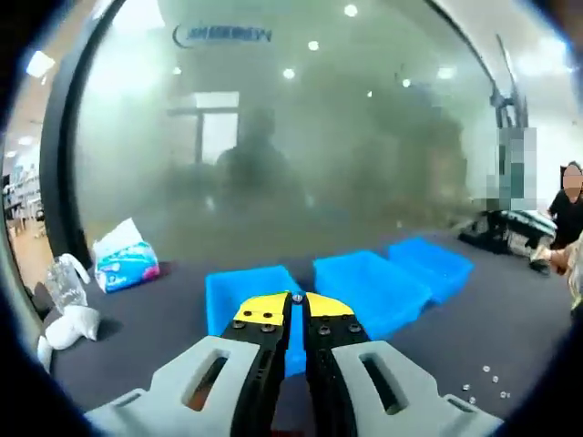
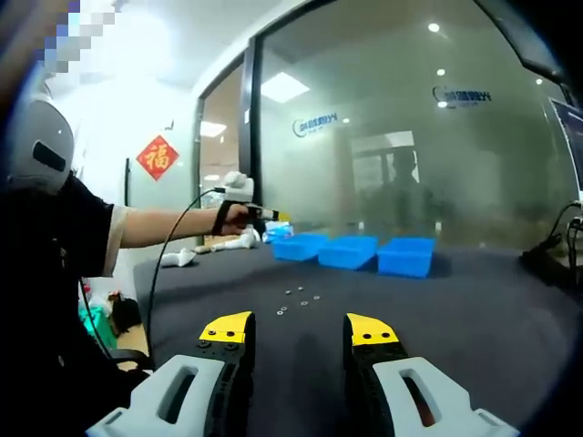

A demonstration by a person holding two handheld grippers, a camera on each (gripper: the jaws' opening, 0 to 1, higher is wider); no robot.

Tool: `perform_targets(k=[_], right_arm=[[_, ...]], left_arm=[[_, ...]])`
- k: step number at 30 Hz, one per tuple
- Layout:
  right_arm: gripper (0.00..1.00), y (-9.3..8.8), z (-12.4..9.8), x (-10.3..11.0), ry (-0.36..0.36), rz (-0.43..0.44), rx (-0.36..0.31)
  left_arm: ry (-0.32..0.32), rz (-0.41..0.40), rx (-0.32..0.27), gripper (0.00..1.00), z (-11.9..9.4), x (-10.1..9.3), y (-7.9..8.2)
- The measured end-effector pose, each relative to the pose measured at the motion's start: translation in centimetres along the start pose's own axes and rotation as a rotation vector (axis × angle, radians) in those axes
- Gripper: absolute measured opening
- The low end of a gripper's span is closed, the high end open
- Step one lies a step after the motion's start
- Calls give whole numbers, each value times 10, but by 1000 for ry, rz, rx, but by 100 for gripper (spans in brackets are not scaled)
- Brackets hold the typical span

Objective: Sort the screws, nuts, and washers into the corresponding bins

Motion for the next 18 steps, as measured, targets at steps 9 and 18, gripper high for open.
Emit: perform_targets(k=[9, 18], right_arm=[[35, -2, -1, -4, -1, 2, -2], [35, -4, -3, -5, -4, 1, 3]], left_arm=[[52, -2, 13, 3, 18, 8, -8], [90, 39, 20, 4, 20, 14, -8]])
Point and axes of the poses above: the point that each gripper's makers call its tool centre point, and the gripper's own axes: z roughly forward along the fingers, x roughly to its left, y roughly out of its top, the point moved 2 cm from there along -z, roughly backward along the fingers
